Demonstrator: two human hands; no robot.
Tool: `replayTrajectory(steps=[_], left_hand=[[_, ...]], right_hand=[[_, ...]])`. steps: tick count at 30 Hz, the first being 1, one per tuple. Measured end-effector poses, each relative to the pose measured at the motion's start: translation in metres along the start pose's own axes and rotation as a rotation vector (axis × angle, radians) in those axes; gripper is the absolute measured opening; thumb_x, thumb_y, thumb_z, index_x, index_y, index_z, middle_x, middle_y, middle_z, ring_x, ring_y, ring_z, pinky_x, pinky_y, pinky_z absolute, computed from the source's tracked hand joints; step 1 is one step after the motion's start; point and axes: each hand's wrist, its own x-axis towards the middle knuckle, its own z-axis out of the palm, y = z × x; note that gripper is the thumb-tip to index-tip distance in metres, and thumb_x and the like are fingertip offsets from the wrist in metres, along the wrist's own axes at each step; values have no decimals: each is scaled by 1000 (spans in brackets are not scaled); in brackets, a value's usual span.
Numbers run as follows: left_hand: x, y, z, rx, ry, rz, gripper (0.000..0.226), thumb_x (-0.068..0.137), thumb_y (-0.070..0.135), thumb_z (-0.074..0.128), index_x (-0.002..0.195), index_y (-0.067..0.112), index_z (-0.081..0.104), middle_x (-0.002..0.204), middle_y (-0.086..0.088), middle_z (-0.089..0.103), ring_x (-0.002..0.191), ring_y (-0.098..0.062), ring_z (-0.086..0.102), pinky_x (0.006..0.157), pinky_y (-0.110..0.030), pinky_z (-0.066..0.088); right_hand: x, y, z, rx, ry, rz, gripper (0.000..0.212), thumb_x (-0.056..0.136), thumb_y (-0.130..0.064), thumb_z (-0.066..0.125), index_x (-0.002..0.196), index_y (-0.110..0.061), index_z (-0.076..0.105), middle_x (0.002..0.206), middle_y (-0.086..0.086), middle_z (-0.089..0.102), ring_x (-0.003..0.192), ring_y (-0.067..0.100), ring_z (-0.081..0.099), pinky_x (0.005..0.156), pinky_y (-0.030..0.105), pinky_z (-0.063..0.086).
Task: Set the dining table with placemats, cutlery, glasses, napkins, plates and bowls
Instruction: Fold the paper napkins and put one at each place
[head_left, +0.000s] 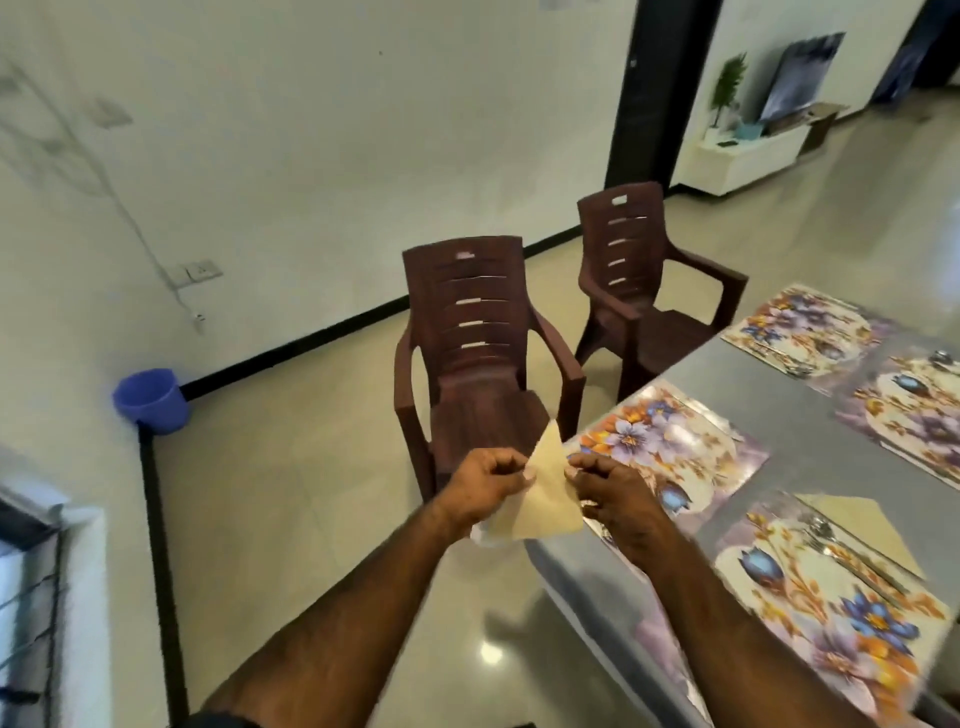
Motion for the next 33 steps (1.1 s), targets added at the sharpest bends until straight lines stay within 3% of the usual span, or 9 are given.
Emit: replayTrajectory(steps=[6,9,14,16,18,20,26,30,33], left_hand=[[63,19,-37,271,-294,-49,9,99,29,72,100,26,81,103,8,78,102,-19,70,92,-36,53],[101,16,-45,312,-315,-93,11,97,26,76,104,19,79,105,1,77,100,-17,70,86,-28,56],[151,10,-62,87,-169,-254,12,93,18,80,101,10,78,105,-10,77,102,-30,72,97,-47,60],[171,16,-63,-76,-81,-284,17,93,11,78,106,1,76,92,-15,76,82,-22,73,82,-43,66],[190,28,-59,-90,-17,-261,18,94,6,75,109,-3,73,76,-12,71,58,-10,65,53,-22,55],[210,35,-54,-72,-13,-205,14,93,5,76,106,1,75,76,-11,68,55,-9,59,47,-18,45],[259,47,-13,-133,-227,-167,16,97,-2,67,112,-8,67,82,-14,70,62,-10,69,52,-17,52],[264,11,3,-38,-447,-211,5,98,4,68,96,0,71,73,-15,72,59,-17,69,55,-28,46],[248,-20,2,38,-593,-321,5,95,3,69,91,2,71,78,-19,72,54,-16,67,48,-22,46]], right_hand=[[55,-18,9,-201,115,-40,6,94,-15,75,98,-12,77,82,-4,74,69,5,63,66,19,50],[95,-18,-3,-125,214,-35,9,93,-18,77,99,-10,76,82,-1,76,73,13,66,68,24,52],[151,-30,-21,-79,321,-48,17,88,-21,83,97,-8,76,84,7,77,74,22,71,70,31,56],[158,-40,-26,-92,351,-70,15,90,-22,81,97,-10,76,83,6,77,72,18,72,68,29,57],[160,-49,-35,-65,399,-93,9,92,-19,78,96,-12,77,80,4,77,70,14,71,65,25,58],[158,-55,-46,-51,458,-87,9,93,-19,77,97,-12,78,84,6,78,76,18,74,72,30,61],[123,-50,-76,16,744,-84,5,88,-8,81,88,-10,76,73,5,71,63,14,65,56,24,49],[78,-8,-59,85,927,-20,9,85,-4,82,85,-9,74,67,4,69,56,12,64,51,23,46],[45,33,-30,156,1033,92,6,86,-8,82,87,-9,76,72,11,70,60,15,61,53,26,39]])
